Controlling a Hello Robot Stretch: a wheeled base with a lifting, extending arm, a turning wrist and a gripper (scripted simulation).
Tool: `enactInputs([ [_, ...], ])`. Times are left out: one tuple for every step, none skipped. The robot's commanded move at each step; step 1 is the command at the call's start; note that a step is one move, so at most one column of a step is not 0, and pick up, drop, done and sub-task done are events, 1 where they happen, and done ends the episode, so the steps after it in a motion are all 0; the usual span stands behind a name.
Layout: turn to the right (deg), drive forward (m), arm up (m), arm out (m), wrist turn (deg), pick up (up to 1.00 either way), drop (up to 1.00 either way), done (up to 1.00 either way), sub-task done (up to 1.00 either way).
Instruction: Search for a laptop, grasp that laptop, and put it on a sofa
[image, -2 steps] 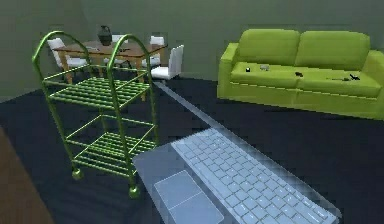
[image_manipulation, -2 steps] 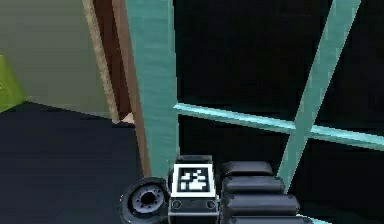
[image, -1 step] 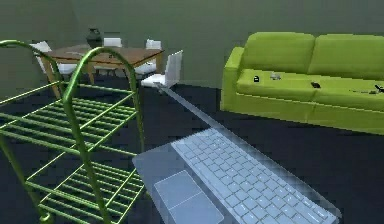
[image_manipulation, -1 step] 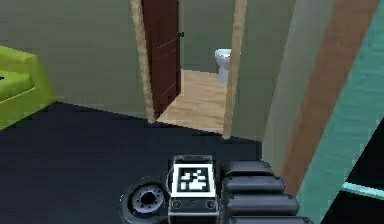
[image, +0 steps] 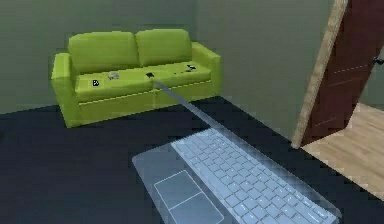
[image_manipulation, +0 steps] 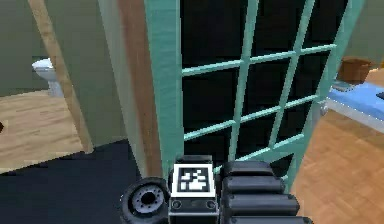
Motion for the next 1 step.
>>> enactInputs([
  [36.0, 0.00, 0.00, 0.00, 0.0, 0.00, 0.00, 0.00, 0.00],
])
